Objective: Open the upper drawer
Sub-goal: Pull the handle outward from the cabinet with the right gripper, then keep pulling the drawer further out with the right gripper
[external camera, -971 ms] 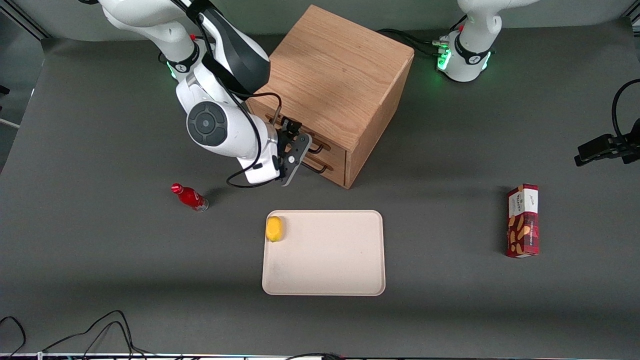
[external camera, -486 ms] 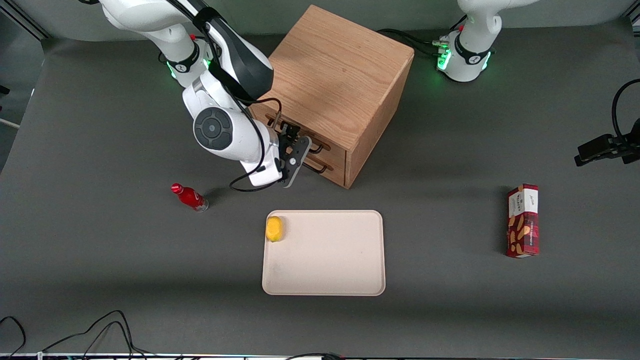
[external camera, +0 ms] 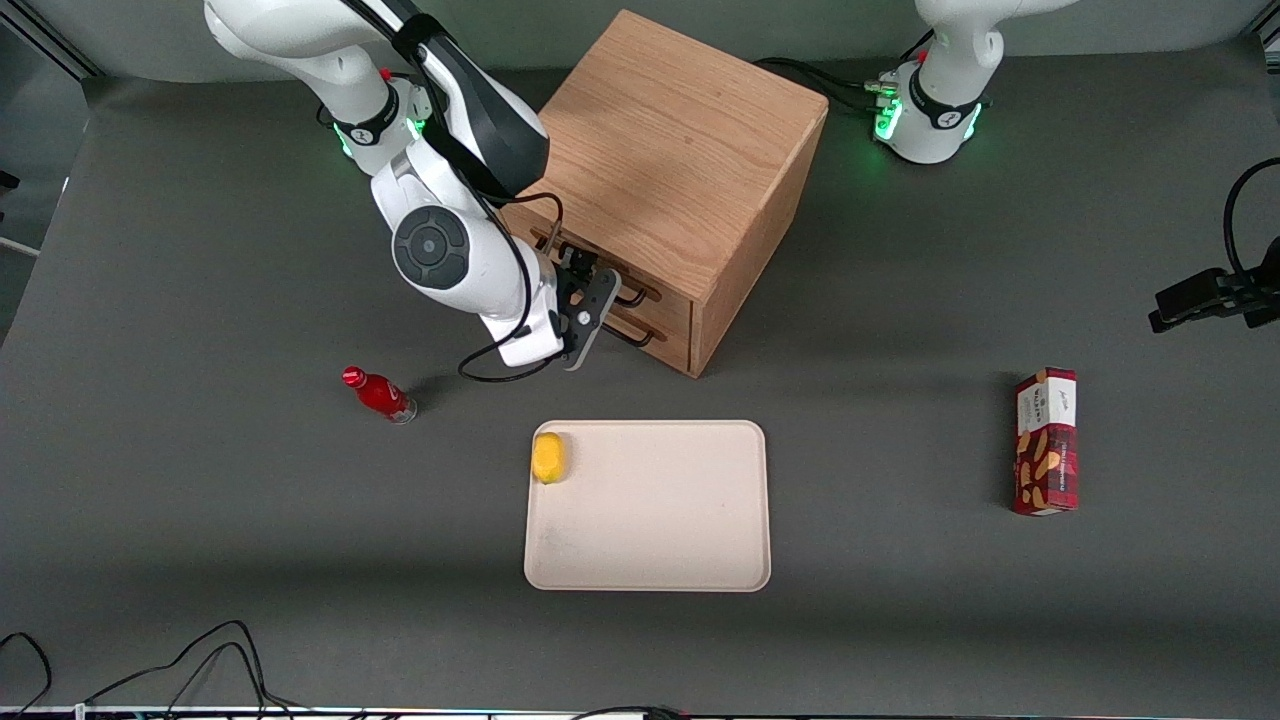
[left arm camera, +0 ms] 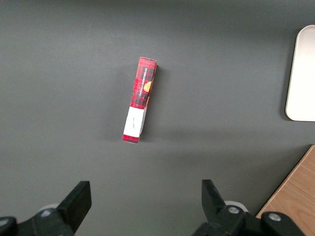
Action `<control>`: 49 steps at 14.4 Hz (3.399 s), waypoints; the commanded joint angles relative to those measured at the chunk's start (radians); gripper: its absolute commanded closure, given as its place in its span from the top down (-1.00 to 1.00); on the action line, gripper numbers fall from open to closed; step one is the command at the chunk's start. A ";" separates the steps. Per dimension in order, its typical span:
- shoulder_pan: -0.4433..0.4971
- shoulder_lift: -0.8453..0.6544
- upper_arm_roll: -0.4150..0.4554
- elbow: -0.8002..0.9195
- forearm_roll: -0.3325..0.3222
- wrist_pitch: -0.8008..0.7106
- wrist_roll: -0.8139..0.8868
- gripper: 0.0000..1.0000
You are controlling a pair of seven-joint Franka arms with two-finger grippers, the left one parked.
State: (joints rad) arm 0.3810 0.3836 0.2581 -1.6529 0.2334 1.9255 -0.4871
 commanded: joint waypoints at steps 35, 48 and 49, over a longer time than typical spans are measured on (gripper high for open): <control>-0.145 0.170 -0.011 0.251 -0.016 -0.100 -0.211 1.00; -0.160 0.281 -0.022 0.389 -0.036 -0.128 -0.209 1.00; -0.169 0.285 -0.022 0.395 -0.037 -0.128 -0.211 1.00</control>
State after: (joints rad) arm 0.2276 0.6264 0.2330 -1.3211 0.2151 1.8230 -0.6791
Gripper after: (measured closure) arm 0.000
